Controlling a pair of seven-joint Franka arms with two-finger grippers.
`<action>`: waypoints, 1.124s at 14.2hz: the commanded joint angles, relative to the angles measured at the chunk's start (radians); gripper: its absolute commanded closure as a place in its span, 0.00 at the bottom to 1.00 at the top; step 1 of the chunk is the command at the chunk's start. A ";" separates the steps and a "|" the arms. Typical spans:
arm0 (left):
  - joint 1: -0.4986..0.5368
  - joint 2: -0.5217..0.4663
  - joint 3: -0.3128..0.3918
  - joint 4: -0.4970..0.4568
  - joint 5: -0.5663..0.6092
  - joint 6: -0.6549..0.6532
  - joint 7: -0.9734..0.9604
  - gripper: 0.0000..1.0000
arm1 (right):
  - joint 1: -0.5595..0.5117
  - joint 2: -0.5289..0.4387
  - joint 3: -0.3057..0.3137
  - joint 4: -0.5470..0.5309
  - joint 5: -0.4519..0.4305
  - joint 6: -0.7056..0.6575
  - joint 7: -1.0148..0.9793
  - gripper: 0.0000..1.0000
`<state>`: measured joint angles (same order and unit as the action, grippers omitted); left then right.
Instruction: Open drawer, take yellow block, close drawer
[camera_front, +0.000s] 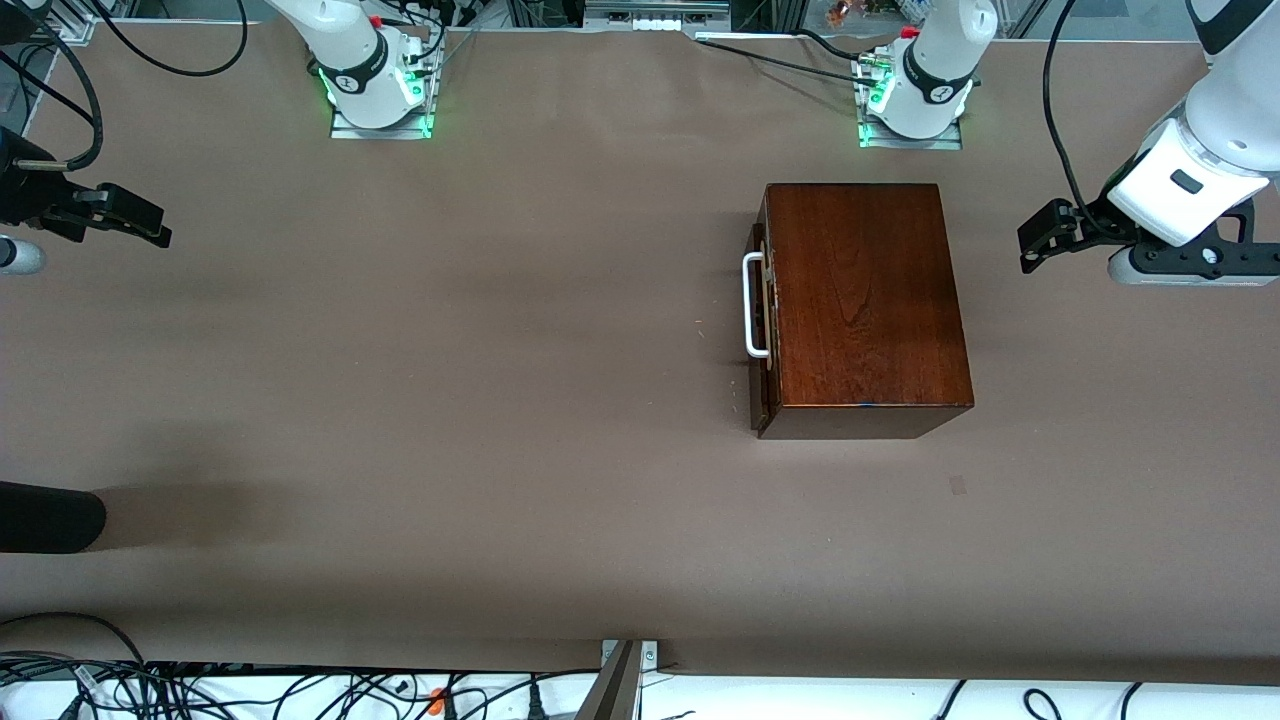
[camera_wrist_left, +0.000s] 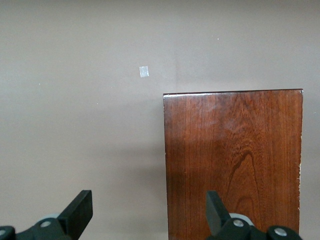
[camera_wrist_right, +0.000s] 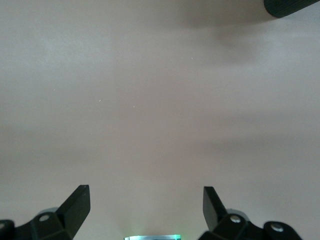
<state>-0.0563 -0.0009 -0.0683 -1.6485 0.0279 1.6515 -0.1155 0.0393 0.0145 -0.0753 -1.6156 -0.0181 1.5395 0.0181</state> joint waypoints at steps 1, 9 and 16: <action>0.000 0.019 0.004 0.039 -0.017 -0.026 -0.006 0.00 | -0.015 -0.010 0.008 0.005 0.003 -0.015 -0.020 0.00; 0.000 0.022 0.004 0.039 -0.032 -0.033 -0.004 0.00 | -0.015 -0.010 0.008 0.005 0.003 -0.015 -0.021 0.00; -0.007 0.027 0.004 0.039 -0.034 -0.068 -0.007 0.00 | -0.015 -0.010 0.008 0.006 0.003 -0.015 -0.020 0.00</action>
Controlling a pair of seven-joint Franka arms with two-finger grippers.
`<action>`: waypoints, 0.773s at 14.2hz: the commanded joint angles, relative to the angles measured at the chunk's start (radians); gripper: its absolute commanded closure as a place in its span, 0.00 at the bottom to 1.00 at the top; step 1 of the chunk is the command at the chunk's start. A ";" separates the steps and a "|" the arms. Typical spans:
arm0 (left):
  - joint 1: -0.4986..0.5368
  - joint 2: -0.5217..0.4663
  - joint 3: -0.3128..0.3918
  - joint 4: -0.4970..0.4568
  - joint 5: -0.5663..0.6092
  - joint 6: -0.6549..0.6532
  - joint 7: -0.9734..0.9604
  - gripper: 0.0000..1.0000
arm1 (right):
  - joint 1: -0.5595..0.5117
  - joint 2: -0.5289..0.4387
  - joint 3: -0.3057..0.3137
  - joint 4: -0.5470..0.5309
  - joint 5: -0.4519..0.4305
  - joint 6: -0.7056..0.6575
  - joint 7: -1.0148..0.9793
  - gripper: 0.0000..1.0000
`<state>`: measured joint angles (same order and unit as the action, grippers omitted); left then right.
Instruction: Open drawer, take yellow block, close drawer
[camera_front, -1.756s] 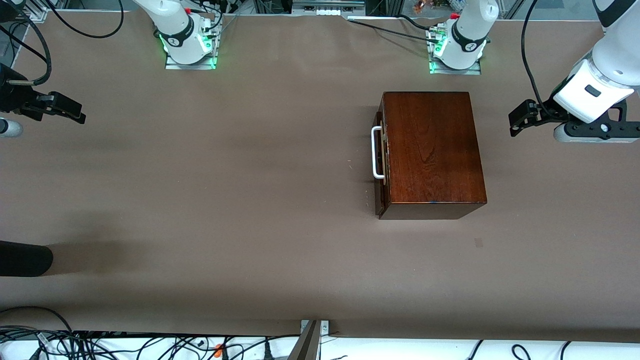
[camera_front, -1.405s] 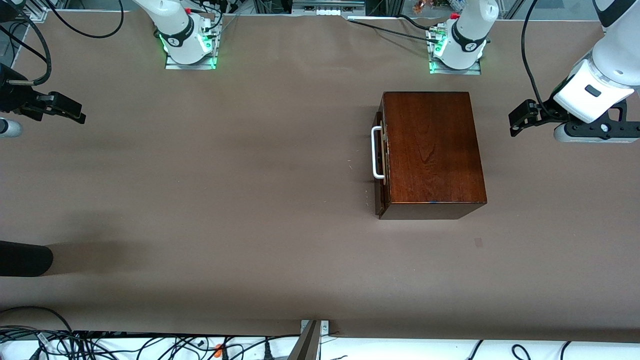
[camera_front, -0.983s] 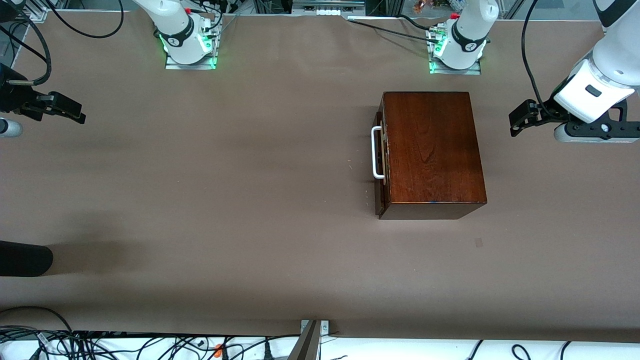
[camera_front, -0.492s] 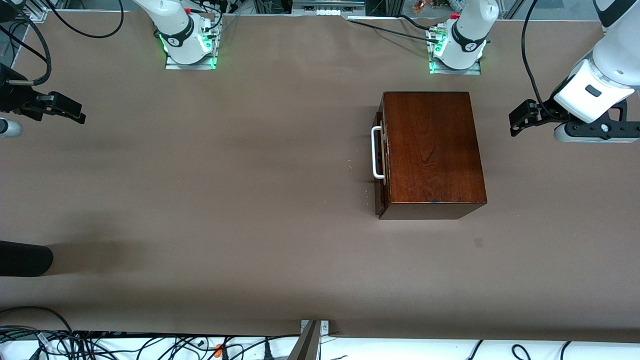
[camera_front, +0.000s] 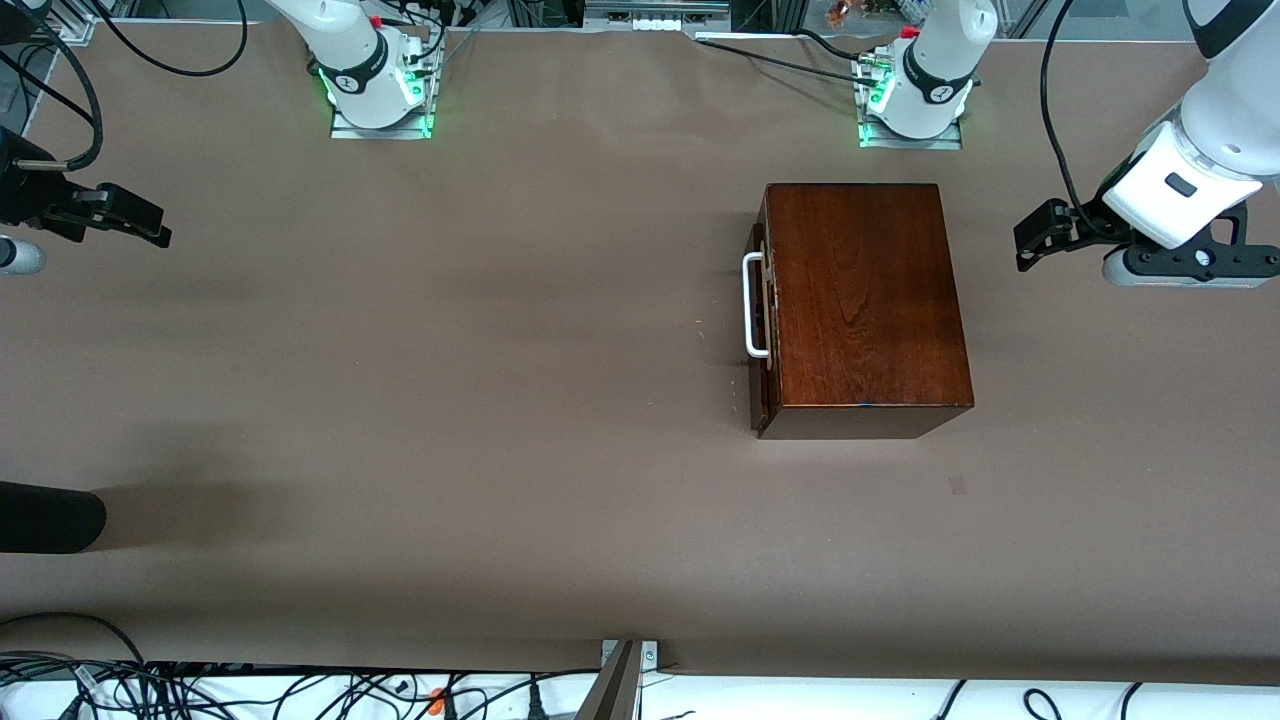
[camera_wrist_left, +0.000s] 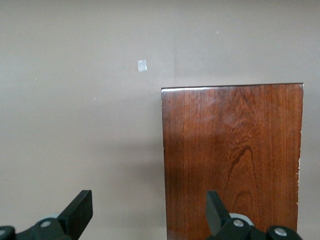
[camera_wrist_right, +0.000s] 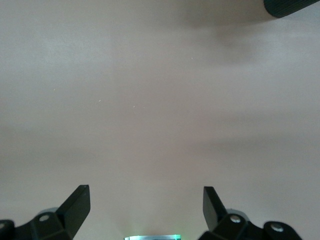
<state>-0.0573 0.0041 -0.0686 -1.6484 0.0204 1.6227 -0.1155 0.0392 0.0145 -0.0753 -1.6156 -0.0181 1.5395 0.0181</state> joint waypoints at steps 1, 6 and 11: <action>-0.006 0.031 0.004 0.038 -0.025 -0.047 -0.007 0.00 | -0.015 -0.010 0.006 0.005 0.003 -0.015 -0.020 0.00; -0.013 0.034 0.001 0.035 -0.027 -0.084 -0.003 0.00 | -0.015 -0.010 0.006 0.006 0.003 -0.016 -0.020 0.00; -0.047 0.076 -0.019 0.036 -0.028 -0.104 -0.001 0.00 | -0.015 -0.010 0.006 0.006 0.003 -0.016 -0.020 0.00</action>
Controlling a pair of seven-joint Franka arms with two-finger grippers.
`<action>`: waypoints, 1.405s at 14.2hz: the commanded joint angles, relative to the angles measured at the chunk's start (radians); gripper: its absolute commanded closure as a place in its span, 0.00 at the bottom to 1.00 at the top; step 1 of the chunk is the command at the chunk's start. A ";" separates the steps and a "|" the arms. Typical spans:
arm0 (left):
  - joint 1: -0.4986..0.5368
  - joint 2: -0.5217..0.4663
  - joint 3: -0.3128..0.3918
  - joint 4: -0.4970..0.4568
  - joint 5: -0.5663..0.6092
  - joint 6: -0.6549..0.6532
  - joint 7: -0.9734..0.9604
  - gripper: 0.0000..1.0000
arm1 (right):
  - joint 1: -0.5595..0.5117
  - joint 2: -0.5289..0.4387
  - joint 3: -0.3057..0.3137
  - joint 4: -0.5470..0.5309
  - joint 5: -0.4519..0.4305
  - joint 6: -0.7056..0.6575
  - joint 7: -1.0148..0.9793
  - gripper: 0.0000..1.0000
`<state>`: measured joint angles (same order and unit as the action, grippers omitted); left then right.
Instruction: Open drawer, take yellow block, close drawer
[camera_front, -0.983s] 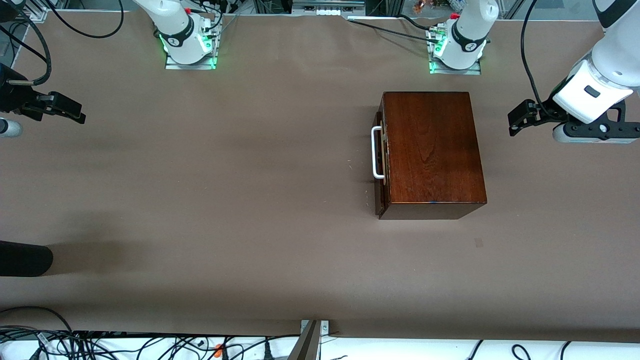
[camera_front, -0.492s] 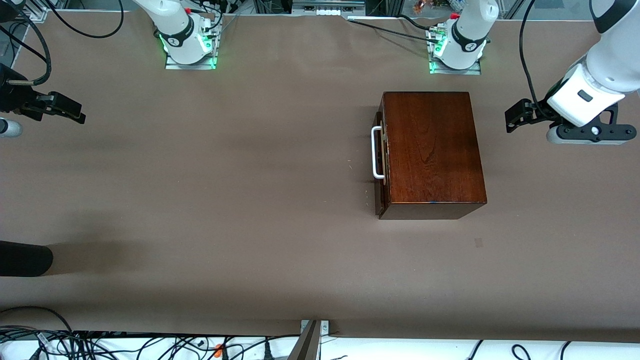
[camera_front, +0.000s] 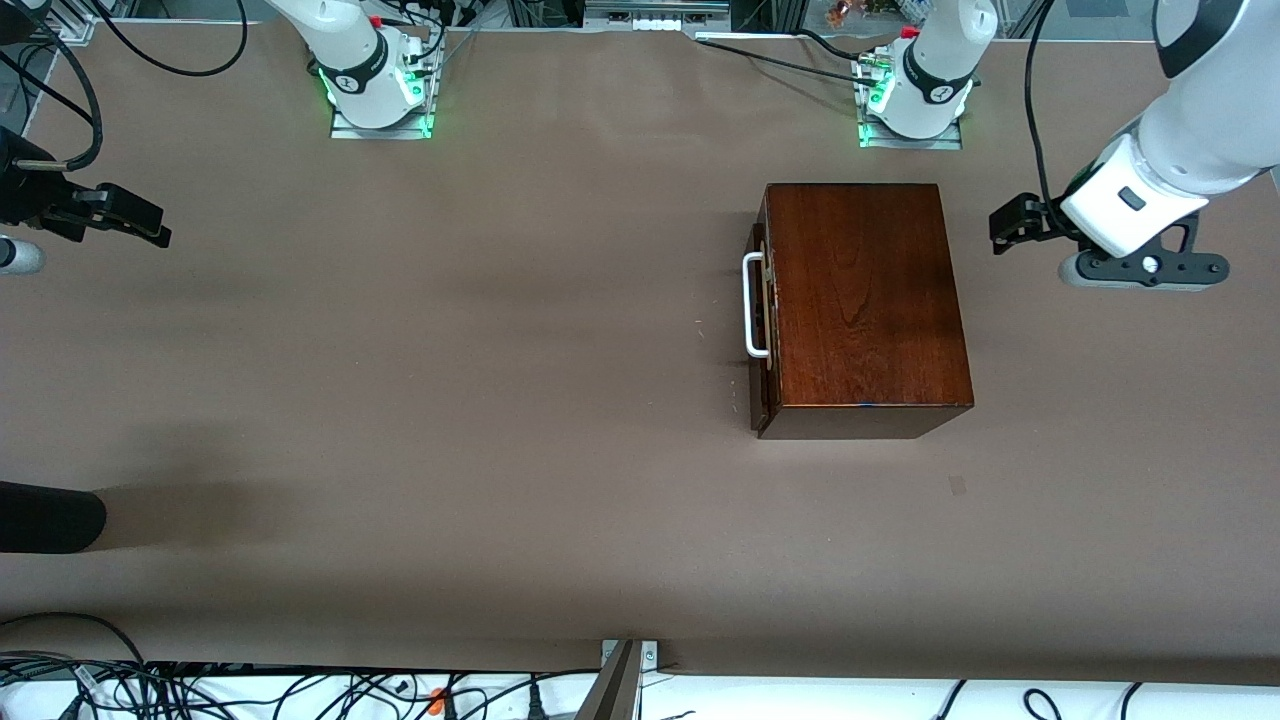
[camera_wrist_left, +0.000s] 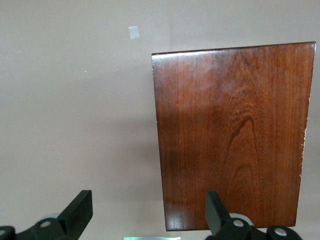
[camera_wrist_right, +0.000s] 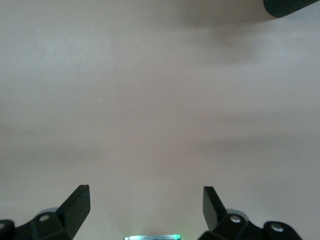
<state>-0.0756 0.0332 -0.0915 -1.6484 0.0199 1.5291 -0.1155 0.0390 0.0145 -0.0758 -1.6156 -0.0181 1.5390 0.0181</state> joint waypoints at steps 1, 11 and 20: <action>-0.055 0.063 0.004 0.038 -0.028 0.011 -0.003 0.00 | -0.014 -0.010 0.007 0.005 0.003 -0.016 -0.020 0.00; -0.413 0.275 0.007 0.094 -0.009 0.263 -0.354 0.00 | -0.014 -0.008 0.005 0.005 0.003 -0.016 -0.021 0.00; -0.538 0.341 0.006 0.009 -0.009 0.304 -0.385 0.00 | -0.014 -0.007 0.005 0.005 0.001 -0.014 -0.023 0.00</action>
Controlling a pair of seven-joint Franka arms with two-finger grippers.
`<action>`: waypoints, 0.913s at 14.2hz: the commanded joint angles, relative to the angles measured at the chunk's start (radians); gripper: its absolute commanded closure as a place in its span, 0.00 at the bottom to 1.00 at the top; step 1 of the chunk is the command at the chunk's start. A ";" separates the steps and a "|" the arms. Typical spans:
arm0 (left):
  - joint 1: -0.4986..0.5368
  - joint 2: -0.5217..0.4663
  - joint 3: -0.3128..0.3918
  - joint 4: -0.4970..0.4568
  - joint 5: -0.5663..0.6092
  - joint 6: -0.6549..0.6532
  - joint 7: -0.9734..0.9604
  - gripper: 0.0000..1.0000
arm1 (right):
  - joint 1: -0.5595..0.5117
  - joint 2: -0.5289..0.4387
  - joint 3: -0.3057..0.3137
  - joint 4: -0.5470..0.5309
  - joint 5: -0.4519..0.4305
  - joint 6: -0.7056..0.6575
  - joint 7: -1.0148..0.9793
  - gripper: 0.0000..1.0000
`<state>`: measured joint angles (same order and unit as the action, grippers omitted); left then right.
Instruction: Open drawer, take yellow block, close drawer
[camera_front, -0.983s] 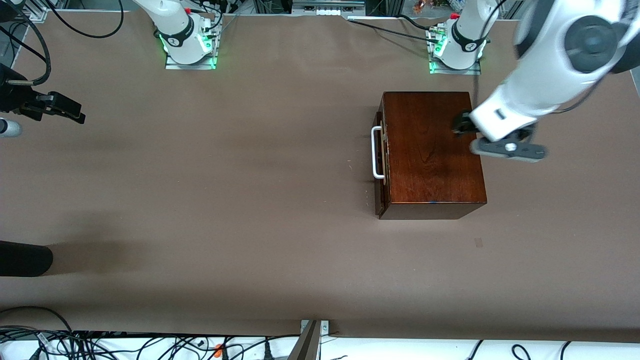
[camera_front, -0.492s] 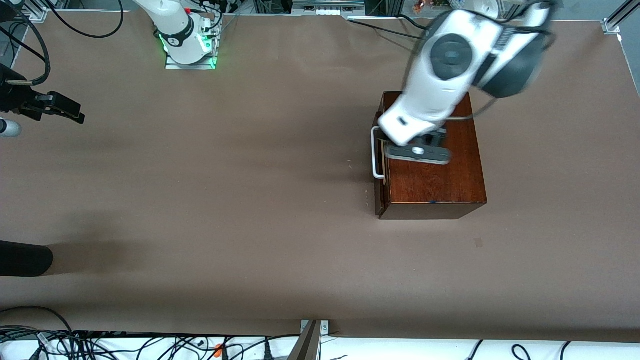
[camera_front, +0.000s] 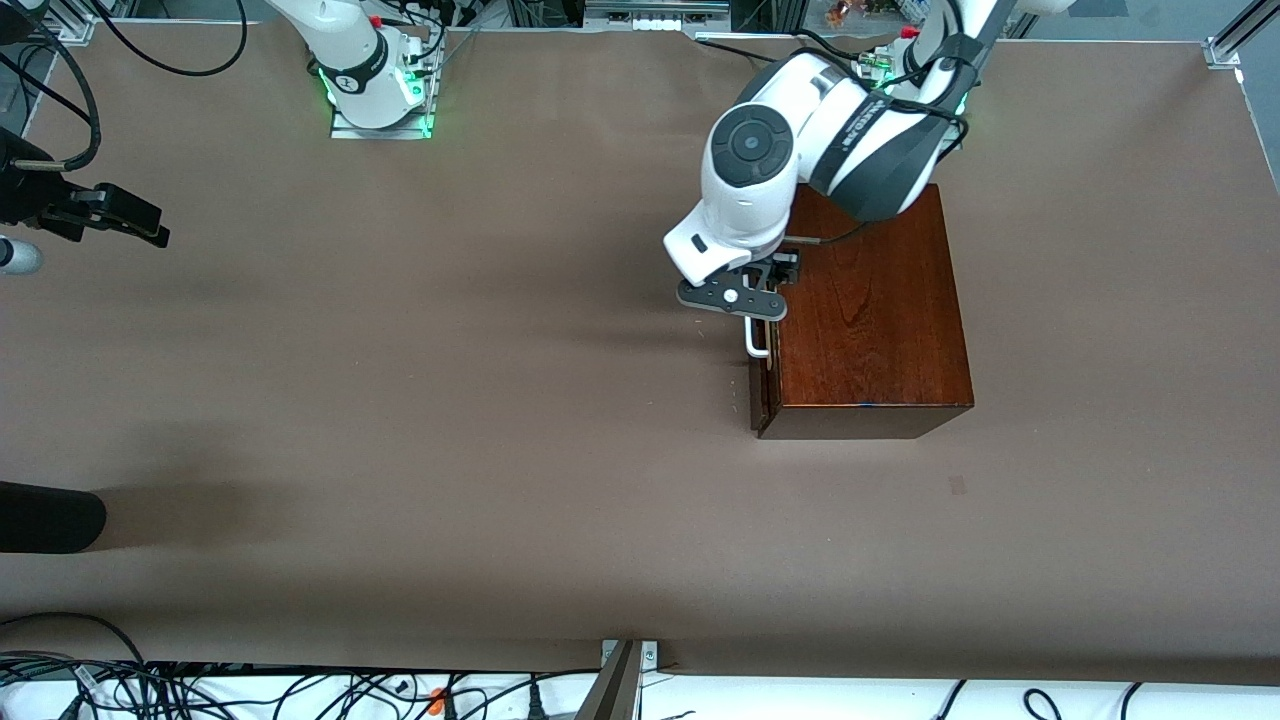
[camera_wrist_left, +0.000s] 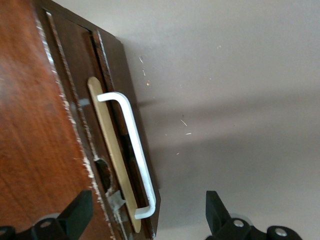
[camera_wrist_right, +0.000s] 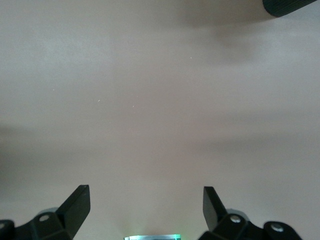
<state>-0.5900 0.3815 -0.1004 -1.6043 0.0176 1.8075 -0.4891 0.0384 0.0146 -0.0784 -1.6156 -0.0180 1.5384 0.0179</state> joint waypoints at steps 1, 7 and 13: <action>-0.028 -0.009 0.015 -0.055 -0.007 0.041 -0.019 0.00 | -0.014 -0.007 0.008 0.005 0.001 -0.014 -0.023 0.00; -0.069 0.013 0.015 -0.135 0.085 0.165 -0.163 0.00 | -0.014 -0.007 0.008 0.005 0.001 -0.014 -0.023 0.00; -0.074 0.062 0.015 -0.135 0.157 0.188 -0.203 0.00 | -0.014 -0.007 0.008 0.005 0.001 -0.015 -0.024 0.00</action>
<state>-0.6535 0.4309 -0.0973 -1.7352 0.1435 1.9706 -0.6649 0.0384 0.0146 -0.0784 -1.6156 -0.0180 1.5383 0.0173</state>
